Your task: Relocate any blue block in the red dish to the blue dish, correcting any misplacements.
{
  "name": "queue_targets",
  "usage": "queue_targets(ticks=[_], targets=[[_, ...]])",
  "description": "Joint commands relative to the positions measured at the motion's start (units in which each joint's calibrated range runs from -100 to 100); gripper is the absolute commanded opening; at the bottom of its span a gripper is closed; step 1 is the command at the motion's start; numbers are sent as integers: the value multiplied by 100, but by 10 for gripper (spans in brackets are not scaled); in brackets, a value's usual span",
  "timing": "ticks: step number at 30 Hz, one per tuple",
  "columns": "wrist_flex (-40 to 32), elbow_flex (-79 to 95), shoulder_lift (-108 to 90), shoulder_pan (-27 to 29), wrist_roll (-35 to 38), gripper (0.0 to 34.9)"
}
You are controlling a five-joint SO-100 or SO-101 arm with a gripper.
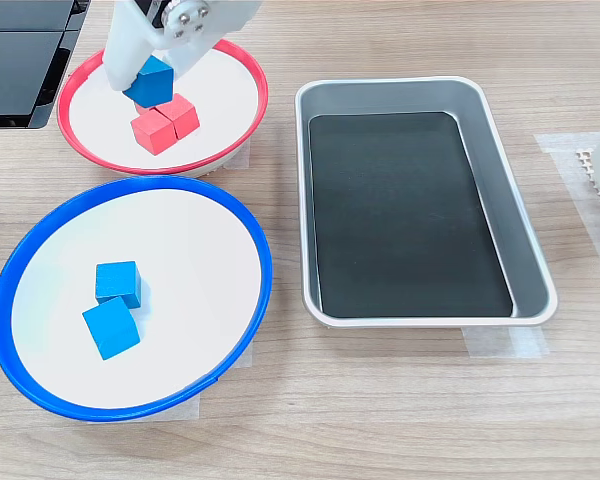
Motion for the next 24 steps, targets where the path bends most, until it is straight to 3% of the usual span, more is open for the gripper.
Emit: queue_targets(ticks=[1, 13, 24], targets=[[414, -399, -524, -305, -313, 4], [1132, -390, -473, -1472, -1900, 4], [1405, -444, 167, -1726, -2784, 4]])
